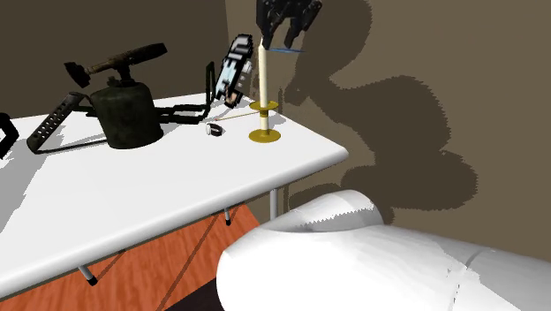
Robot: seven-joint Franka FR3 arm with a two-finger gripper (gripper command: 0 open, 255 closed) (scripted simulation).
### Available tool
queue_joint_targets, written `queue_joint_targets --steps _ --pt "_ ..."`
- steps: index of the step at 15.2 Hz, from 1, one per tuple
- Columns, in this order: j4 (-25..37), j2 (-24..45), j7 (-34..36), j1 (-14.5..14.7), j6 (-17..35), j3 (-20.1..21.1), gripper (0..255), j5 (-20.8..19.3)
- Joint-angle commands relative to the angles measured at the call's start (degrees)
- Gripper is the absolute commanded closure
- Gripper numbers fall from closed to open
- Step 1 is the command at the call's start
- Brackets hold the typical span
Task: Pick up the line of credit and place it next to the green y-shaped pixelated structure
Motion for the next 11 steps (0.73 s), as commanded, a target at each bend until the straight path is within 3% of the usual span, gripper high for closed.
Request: queue_joint_targets --steps 1,11 --pt "1.6 0.8 0.1 0.2 -0.8 0.2 255 0.2" --pt "-0.5 3.2 12.8 1.8 2.8 14.1 255 5.4"
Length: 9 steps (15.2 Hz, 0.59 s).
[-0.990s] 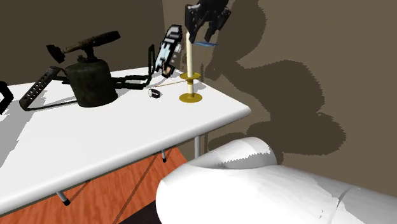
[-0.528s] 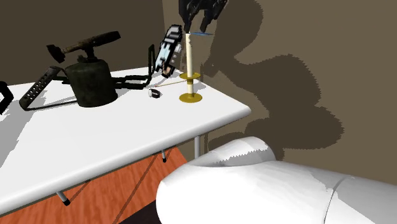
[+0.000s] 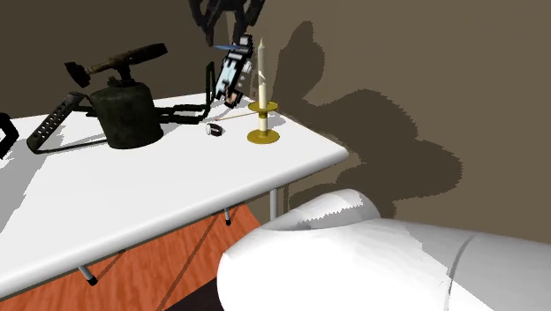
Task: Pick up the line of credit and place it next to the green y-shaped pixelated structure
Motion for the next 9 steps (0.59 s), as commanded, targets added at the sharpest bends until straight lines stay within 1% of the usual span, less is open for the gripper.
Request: queue_joint_targets --steps 1,9 --pt "0.4 1.4 2.6 0.4 1.0 2.7 255 1.0" --pt "3.9 7.9 12.6 1.1 3.8 13.6 255 4.0"
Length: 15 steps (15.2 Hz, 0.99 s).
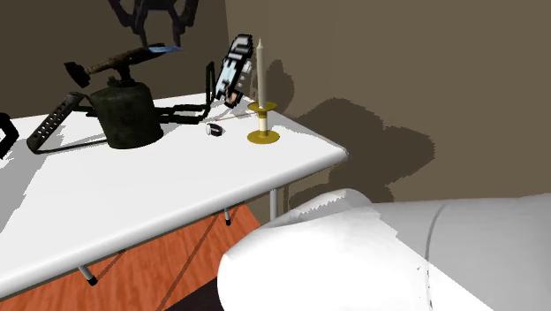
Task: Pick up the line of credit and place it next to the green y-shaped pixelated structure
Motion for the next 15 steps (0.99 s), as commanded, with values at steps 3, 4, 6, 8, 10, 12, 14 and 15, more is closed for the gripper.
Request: queue_joint_targets --steps 3,4,6,8,10,12,14,15 --pt "3.4 4.4 4.9 -0.2 1.1 5.3 255 0.8" --pt "4.3 5.5 6.1 -0.3 1.3 6.6 255 0.9" --pt "6.4 8.0 8.7 -0.7 1.8 9.4 255 0.9" --pt "8.7 10.6 11.2 -1.2 2.1 12.3 255 0.8" --pt "11.3 13.4 13.9 -1.9 2.3 15.3 255 0.3" --pt "14.7 16.9 17.0 -2.9 2.4 18.9 255 -0.6" --pt "12.7 16.3 17.2 -2.7 3.8 18.9 255 -0.4" --pt "11.8 16.1 17.2 -2.6 4.5 18.9 255 -0.3"
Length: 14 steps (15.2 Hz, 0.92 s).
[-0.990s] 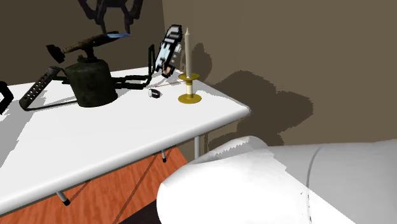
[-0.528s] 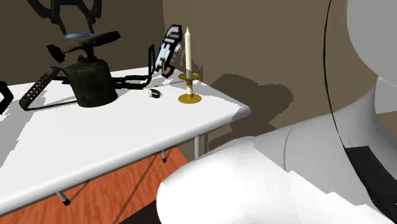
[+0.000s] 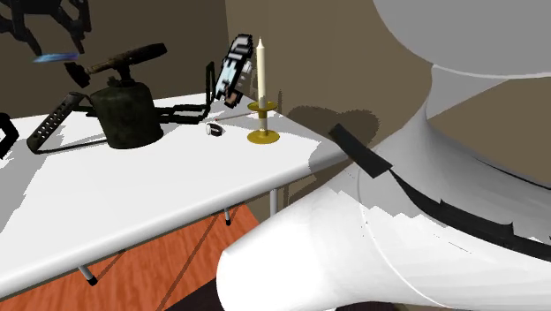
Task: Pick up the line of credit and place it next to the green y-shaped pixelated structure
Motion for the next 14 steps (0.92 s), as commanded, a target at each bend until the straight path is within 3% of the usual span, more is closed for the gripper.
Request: queue_joint_targets --steps 1,14 --pt "-1.6 -0.3 0.5 0.1 1.4 0.4 255 0.1" --pt "-13.2 -2.6 1.8 1.2 10.7 1.4 255 0.9"
